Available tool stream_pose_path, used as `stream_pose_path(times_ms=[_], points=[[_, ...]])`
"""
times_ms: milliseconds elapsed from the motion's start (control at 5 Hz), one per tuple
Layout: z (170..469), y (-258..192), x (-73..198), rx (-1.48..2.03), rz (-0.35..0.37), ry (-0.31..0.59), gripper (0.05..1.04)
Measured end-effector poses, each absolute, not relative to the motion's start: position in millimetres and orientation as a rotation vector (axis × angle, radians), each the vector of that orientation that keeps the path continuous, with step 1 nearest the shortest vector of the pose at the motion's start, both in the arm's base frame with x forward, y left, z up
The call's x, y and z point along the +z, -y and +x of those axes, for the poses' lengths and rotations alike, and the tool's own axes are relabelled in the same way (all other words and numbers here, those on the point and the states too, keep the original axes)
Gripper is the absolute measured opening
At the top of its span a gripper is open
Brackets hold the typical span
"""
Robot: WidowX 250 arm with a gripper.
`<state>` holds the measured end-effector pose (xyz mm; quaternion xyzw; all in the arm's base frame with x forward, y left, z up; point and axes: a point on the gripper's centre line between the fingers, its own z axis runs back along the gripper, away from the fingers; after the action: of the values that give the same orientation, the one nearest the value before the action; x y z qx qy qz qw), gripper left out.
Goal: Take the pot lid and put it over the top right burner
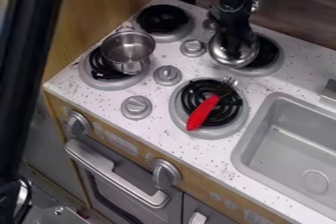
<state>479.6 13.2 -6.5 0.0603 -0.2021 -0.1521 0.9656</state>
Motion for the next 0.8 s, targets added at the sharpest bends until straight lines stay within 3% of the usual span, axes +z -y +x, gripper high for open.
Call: stream_pose_path(times_ms=[400, 800], points=[[503.6, -10.2, -18.6, -0.295, 0.106, 0.430, 0.269], [505.0, -6.0, -34.7, -0.296, 0.085, 0.389, 0.269]])
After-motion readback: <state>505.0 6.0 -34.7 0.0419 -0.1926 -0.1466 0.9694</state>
